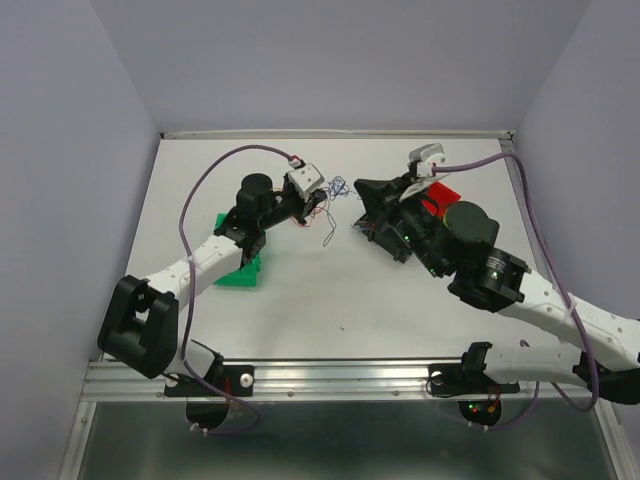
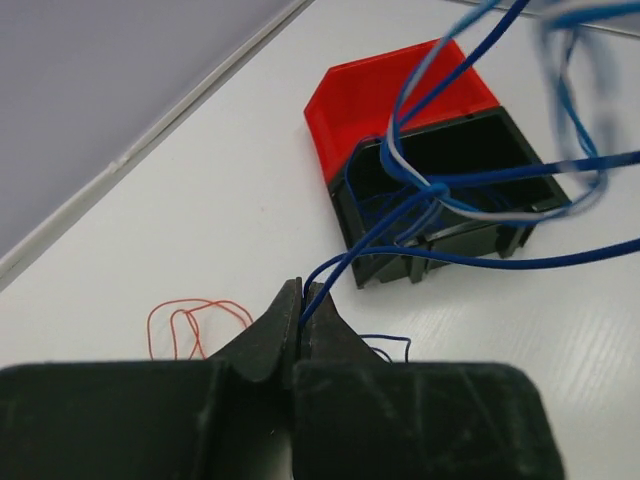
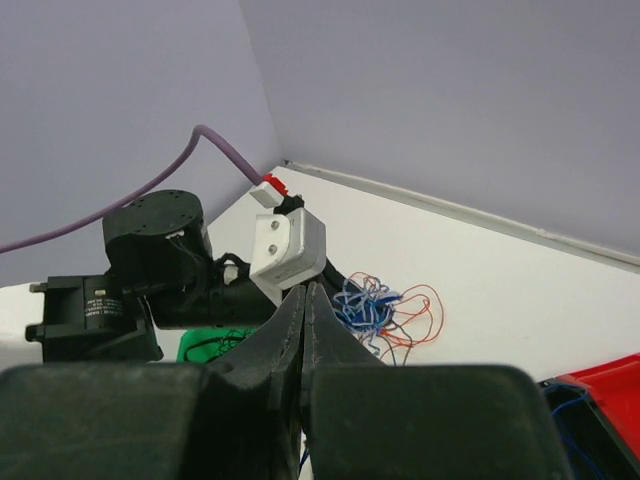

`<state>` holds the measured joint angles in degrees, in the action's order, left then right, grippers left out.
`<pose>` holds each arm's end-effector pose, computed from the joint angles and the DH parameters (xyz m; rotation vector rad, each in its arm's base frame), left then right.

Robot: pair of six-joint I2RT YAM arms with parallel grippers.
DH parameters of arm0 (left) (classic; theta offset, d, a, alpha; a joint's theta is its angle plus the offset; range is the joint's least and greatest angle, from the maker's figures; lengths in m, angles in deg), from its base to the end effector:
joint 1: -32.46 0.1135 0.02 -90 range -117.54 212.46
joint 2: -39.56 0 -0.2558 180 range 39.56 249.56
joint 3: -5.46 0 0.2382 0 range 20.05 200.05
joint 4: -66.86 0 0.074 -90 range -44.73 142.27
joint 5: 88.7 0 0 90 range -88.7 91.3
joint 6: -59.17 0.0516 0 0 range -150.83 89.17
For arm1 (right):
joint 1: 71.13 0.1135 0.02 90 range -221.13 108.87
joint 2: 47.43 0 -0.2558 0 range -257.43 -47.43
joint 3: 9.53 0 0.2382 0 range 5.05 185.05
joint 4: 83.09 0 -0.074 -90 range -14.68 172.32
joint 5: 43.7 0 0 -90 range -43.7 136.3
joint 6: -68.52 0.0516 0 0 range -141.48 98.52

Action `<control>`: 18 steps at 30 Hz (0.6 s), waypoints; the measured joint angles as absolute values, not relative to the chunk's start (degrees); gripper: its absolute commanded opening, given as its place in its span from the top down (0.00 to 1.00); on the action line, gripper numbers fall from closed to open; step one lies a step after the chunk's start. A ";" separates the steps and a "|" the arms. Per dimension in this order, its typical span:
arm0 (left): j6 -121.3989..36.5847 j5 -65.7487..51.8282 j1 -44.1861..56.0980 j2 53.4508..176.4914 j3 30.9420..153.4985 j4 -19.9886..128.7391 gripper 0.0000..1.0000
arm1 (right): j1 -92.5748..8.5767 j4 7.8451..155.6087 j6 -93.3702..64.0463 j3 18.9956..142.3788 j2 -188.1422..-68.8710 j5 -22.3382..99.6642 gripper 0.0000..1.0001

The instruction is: Untangle the cables

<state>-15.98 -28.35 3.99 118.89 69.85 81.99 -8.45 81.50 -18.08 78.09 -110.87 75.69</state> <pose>0.2706 -0.1758 0.3039 0.9517 1.2846 -0.5899 0.1329 0.2020 0.4580 -0.3202 1.4282 0.5822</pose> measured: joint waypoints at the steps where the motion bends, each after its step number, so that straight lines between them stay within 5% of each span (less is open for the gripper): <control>1: -15.58 -26.27 4.07 119.51 70.35 81.37 1.00 | -8.45 81.61 -18.08 77.17 -109.51 75.93 1.00; 18: -18.29 -11.28 15.05 132.23 80.93 72.96 1.00 | -8.47 87.71 -18.21 64.45 -80.55 86.07 1.00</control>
<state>-18.29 -11.28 15.05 132.23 80.93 72.96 -8.47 87.71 -18.21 64.45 -80.55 86.07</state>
